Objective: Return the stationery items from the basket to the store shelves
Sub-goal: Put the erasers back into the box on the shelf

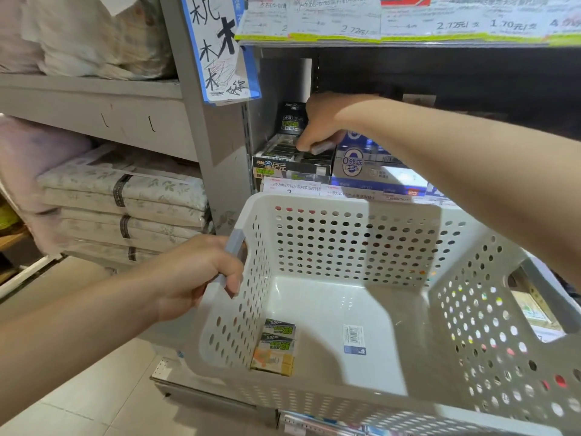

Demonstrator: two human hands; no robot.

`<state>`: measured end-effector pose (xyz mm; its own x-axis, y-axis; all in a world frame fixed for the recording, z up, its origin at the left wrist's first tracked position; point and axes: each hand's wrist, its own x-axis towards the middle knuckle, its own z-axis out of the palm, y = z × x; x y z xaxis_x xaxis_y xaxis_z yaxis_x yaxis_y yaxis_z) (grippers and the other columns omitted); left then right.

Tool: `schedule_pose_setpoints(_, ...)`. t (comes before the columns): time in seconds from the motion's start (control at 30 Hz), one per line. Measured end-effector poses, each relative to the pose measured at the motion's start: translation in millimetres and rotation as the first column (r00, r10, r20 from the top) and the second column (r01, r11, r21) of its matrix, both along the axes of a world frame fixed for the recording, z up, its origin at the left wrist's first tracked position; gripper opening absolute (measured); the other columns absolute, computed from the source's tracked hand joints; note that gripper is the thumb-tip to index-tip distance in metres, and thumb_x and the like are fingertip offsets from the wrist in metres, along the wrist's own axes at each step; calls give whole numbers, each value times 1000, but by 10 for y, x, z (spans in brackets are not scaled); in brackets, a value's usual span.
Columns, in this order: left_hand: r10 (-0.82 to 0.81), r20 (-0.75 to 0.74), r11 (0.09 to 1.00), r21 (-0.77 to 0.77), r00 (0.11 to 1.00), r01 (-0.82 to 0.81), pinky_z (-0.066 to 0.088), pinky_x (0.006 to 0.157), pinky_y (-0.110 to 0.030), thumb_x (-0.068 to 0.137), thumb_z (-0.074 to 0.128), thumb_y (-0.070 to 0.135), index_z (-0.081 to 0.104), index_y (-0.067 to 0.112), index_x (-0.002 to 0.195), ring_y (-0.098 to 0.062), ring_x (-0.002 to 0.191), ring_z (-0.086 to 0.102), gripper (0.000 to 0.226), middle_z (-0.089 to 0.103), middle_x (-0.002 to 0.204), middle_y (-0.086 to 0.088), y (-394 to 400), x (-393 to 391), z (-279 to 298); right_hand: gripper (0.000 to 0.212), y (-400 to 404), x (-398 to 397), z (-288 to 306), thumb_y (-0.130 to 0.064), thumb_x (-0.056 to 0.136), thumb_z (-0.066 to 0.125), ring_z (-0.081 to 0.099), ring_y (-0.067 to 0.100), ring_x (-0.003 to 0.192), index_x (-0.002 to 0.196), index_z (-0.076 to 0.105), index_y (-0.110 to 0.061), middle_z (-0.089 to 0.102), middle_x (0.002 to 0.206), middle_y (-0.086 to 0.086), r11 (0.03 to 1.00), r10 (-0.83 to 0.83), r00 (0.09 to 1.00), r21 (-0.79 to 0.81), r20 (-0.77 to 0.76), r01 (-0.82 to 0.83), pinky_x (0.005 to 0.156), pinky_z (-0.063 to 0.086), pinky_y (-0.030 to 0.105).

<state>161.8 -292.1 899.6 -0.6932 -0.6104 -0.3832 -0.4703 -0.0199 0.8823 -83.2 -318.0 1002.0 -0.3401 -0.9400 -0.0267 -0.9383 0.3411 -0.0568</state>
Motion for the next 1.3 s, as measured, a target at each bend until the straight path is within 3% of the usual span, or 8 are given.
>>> schedule_pose_setpoints(0.27,2,21,1000,-26,1000,-1,52,55,-28,41,50,-2,60,2,87,-28,56,62,47,62,61,-13,-30,11,-14,39,-279,-80,-112,-43,92,52,70,25,68,96,51,-4,61,80,10,996,-38,999,-81,18,39,72,60,34)
schedule_pose_setpoints(0.4,1,21,1000,-20,1000,-1,52,54,-27,42,50,-2,62,0,85,-25,52,63,45,63,58,-11,-30,16,-13,30,-242,-176,45,-8,93,40,63,25,74,114,59,4,64,95,17,997,72,996,-9,-62,-72,64,55,33)
schedule_pose_setpoints(0.47,9,19,1000,-23,1000,-8,52,54,-28,42,50,-2,63,2,82,-27,55,63,43,64,60,-12,-28,15,-13,58,-202,-213,89,9,84,42,56,27,99,137,45,-13,54,122,12,981,185,979,70,-91,-179,72,52,35)
schedule_pose_setpoints(0.6,23,27,999,-24,999,-23,53,55,-28,42,50,-1,61,2,83,-27,58,64,43,65,62,-12,-42,5,-20,70,-187,-250,-13,6,82,55,47,22,112,141,40,-28,45,140,5,928,331,932,230,-151,-292,84,45,33)
schedule_pose_setpoints(0.7,33,26,999,-24,999,-32,51,58,-29,42,50,-1,61,4,76,-26,56,63,37,63,60,-11,-34,5,-19,53,-228,-265,-45,-8,87,61,52,22,109,137,47,-18,55,129,6,936,321,940,193,-114,-296,95,45,38)
schedule_pose_setpoints(0.97,21,32,1000,-21,999,-20,45,60,-28,40,51,-1,59,-4,86,-26,53,59,47,59,59,-12,-26,25,-42,43,-333,-247,-197,-36,92,57,59,8,77,120,59,-4,62,96,4,978,197,921,-8,336,-207,67,49,16)
schedule_pose_setpoints(1.1,33,32,999,-16,999,-33,46,59,-28,40,51,-1,58,-4,88,-26,53,58,49,57,59,-13,-37,13,-50,32,-358,-192,-212,-13,97,48,61,13,70,125,49,3,60,87,8,998,64,755,-53,653,-39,63,56,19)
schedule_pose_setpoints(1.3,34,19,999,-16,999,-34,50,54,-27,41,51,-1,61,1,87,-27,53,60,47,61,61,-14,-24,9,-41,41,-268,-138,-254,10,91,36,63,11,74,130,48,6,59,93,9,991,93,711,-133,697,1,67,55,16)
